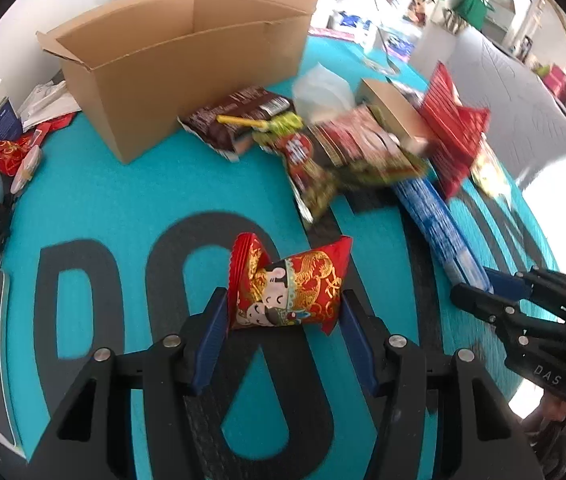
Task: Organize snacks
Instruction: 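Lift the red-and-gold bag and blue tube and carry both over the cardboard box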
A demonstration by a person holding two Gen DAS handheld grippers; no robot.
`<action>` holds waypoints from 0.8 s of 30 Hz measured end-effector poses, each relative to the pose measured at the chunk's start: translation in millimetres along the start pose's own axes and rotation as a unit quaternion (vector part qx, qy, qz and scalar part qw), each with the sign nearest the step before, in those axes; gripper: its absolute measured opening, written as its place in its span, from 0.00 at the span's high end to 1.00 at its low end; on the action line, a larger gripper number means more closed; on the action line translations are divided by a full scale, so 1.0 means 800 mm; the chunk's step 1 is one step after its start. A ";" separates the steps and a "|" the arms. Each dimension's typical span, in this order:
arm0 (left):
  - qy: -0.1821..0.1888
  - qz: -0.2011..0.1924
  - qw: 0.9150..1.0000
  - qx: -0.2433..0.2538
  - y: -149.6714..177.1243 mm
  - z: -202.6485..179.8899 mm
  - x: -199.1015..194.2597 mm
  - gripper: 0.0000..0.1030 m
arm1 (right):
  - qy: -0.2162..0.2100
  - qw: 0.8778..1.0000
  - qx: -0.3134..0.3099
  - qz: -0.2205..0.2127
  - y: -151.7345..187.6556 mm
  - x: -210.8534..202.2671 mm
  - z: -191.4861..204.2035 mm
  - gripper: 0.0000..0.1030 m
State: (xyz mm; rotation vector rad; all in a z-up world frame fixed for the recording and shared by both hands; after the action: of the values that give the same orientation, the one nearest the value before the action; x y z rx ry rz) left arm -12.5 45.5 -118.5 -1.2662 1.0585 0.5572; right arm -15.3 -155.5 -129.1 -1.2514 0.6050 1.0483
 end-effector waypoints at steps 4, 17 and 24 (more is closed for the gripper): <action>-0.001 0.003 1.000 0.008 0.004 -0.011 -0.003 0.47 | -0.005 1.000 -0.003 0.005 0.017 -0.013 -0.006 0.72; -0.019 0.003 1.000 -0.002 -0.013 -0.013 0.015 0.43 | -0.022 0.999 -0.002 -0.038 -0.028 -0.005 0.012 0.58; -0.029 0.007 1.000 0.002 -0.021 -0.009 0.021 0.43 | -0.011 0.999 -0.010 -0.029 -0.035 0.015 0.011 0.58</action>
State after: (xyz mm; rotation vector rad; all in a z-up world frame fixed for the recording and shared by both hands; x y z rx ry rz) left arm 6.9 30.9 -124.8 -1.2326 1.0196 0.5988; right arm 13.0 -142.6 -124.0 -1.2658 0.5401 1.0205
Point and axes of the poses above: each gripper's, at about its wrist camera, not at the fingertips, and x roughly the way its jaws point, z to its left, y to its underside, the point moved 3 cm from there along x, roughly the way its jaws point, and after that the axes turned 12 degrees about x, right-handed, at the moved point
